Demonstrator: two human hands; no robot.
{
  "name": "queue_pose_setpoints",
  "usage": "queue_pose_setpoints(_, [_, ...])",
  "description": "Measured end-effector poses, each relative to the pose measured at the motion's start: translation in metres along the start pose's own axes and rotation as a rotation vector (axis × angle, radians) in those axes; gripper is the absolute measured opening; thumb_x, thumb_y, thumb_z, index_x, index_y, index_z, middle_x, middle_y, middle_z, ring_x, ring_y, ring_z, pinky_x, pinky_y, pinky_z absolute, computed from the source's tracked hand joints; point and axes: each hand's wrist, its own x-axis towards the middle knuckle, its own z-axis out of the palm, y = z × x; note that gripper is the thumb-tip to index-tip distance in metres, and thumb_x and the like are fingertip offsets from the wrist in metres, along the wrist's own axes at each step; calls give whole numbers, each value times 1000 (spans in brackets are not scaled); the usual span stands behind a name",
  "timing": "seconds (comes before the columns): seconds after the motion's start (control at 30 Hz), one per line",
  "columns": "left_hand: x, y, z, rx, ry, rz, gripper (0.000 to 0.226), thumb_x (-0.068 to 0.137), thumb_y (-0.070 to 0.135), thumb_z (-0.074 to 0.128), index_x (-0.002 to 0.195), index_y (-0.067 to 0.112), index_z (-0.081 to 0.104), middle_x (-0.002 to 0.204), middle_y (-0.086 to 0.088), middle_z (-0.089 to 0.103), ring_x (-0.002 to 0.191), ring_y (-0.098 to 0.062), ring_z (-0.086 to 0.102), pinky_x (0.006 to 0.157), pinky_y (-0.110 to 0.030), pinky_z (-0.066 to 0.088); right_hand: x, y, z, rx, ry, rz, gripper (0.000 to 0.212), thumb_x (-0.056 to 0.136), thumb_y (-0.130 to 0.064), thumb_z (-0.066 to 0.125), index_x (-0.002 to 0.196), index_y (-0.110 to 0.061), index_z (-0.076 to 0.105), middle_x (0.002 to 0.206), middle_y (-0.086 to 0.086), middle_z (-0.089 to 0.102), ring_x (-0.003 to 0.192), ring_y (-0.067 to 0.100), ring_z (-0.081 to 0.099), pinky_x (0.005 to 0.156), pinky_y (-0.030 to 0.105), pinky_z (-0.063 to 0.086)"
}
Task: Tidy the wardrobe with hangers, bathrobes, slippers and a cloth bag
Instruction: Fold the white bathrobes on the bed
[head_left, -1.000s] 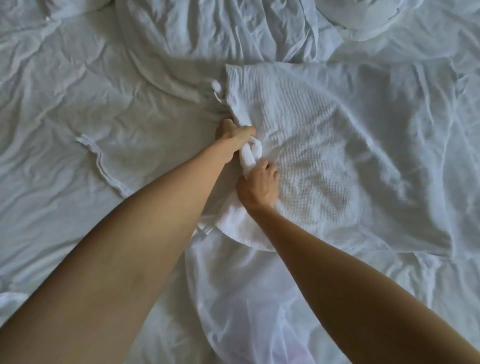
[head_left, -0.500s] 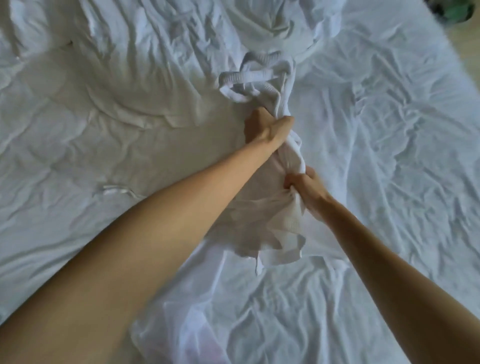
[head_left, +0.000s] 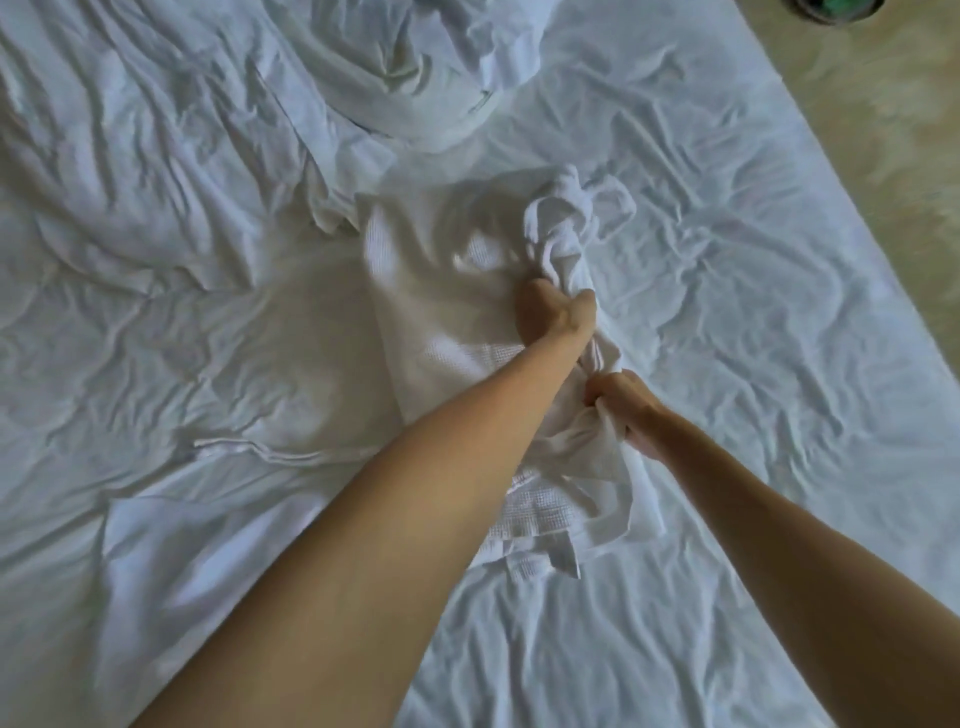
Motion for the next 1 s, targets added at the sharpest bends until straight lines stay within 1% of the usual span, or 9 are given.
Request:
queue_pose_setpoints(0.17, [1,-15,1,190,11,165,45,80,48,72,102,9,67,96,-7,73,90,-27,70,72,-31,51,11,3,-10,-167,23,-195,13,68,-15,60,78,-14,68,74,5,68,73,24,65,63,33,54])
queue_pose_setpoints(0.23, [7,-28,-16,270,74,289,55,76,65,70,104,18,63,100,-1,69,96,-24,65,77,-34,51,16,-4,-20,-259,7,-297,42,65,-33,70,105,-18,67,101,7,71,94,25,68,83,43,58])
queue_pose_setpoints(0.33, [32,-54,-59,211,336,526,60,76,60,74,112,15,59,111,-4,61,108,-26,57,86,-39,46,25,-40,-27,-299,109,-317,111,60,-71,75,149,-19,32,140,9,48,121,27,53,102,49,48])
queue_pose_setpoints(0.43, [73,-72,-106,135,522,320,76,74,56,78,130,12,50,129,-9,52,122,-29,48,98,-39,35,46,-89,-24,-224,124,-372,123,62,-72,79,155,-23,16,150,9,39,131,26,46,108,46,42])
queue_pose_setpoints(0.57, [133,-77,-149,-84,168,-154,104,68,67,78,145,11,37,143,-6,49,129,-25,50,110,-38,41,75,-145,-7,-179,88,-368,112,59,-62,88,143,-14,32,119,-2,58,104,16,64,82,29,56])
queue_pose_setpoints(0.63, [150,-76,-157,-217,7,-193,113,54,69,85,142,12,43,136,-2,58,121,-21,59,107,-40,48,93,-157,1,-213,93,-380,118,47,-67,91,139,-15,40,116,-1,64,96,15,70,73,29,61])
queue_pose_setpoints(0.73, [163,-75,-154,-337,-94,-214,89,60,42,94,130,5,53,122,-7,68,108,-23,68,98,-42,56,108,-160,9,-179,113,-394,122,35,-67,93,136,-19,44,118,0,65,94,15,70,68,29,62])
queue_pose_setpoints(0.9, [166,-81,-152,-215,-56,-205,86,59,29,93,130,6,51,122,-10,65,103,-27,68,92,-41,58,100,-161,32,-217,330,-275,105,31,-77,84,115,-19,61,110,2,61,91,17,66,81,29,57])
queue_pose_setpoints(1.0, [164,-79,-155,-103,-16,-120,68,76,25,87,132,7,53,122,-6,62,107,-23,63,95,-36,54,103,-149,37,-207,504,-232,110,34,-78,84,121,-18,52,121,3,42,108,18,48,96,33,46])
